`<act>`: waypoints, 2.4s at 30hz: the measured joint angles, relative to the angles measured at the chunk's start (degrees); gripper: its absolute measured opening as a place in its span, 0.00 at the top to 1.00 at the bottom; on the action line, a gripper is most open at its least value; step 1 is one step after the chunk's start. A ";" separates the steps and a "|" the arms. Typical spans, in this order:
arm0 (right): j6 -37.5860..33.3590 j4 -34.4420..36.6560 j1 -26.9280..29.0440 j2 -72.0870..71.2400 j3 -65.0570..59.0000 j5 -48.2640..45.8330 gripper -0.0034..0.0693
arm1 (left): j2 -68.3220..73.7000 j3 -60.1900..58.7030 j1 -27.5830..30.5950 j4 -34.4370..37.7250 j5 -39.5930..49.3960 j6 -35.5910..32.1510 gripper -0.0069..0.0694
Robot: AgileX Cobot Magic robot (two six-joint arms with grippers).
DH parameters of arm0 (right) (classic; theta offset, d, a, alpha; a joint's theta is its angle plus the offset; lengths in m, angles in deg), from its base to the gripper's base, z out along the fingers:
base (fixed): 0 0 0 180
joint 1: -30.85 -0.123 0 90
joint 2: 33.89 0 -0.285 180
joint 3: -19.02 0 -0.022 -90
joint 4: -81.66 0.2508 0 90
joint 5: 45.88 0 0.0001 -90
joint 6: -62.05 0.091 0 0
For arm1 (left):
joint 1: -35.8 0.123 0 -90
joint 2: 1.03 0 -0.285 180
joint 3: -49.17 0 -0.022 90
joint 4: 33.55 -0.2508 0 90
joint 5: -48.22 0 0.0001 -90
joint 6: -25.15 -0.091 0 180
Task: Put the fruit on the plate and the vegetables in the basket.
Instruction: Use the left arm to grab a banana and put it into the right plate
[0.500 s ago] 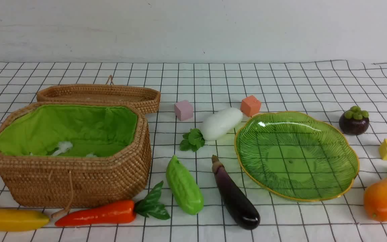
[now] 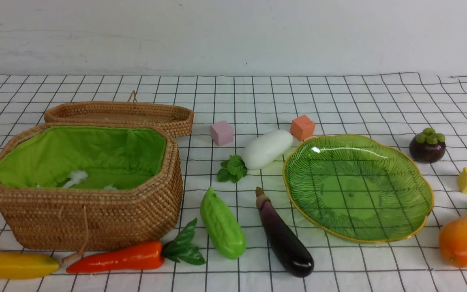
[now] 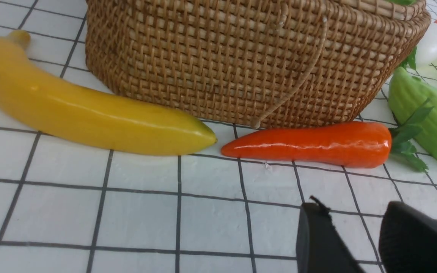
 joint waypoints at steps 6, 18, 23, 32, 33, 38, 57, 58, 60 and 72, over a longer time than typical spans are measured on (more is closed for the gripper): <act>0.00 0.00 0.00 0.00 0.00 0.00 0.62 | 0.00 0.00 0.00 0.02 -1.25 0.17 0.60; 0.00 0.00 0.00 0.00 0.00 0.00 0.62 | 0.00 0.00 0.00 31.72 -18.53 16.09 0.60; 0.00 0.00 0.00 0.00 0.00 0.00 0.62 | 0.00 4.17 0.00 32.96 -13.34 10.50 0.66; 0.00 -0.19 0.00 0.00 0.00 0.00 0.62 | 16.28 23.88 0.00 20.33 4.49 -0.46 0.93; 0.00 -0.25 0.00 0.00 0.00 0.00 0.62 | 19.25 25.70 0.00 18.92 6.53 -0.58 0.93; 0.21 0.09 0.00 0.00 0.00 0.28 0.62 | 30.85 31.47 0.00 13.48 14.66 -0.75 0.93; 8.58 28.92 -0.06 5.75 14.27 -4.62 0.71 | 39.28 38.84 0.00 2.12 27.87 6.67 0.93; 5.03 28.62 -0.12 8.63 18.84 -9.33 0.73 | 39.69 39.93 0.00 0.91 29.02 7.46 0.93; -1.16 28.41 -0.13 13.90 27.55 -17.23 0.75 | 40.49 41.68 0.00 -1.21 30.52 8.88 0.93; -26.98 33.72 -5.29 39.39 65.72 -49.24 0.77 | 46.04 45.11 3.00 -11.86 36.22 13.60 0.93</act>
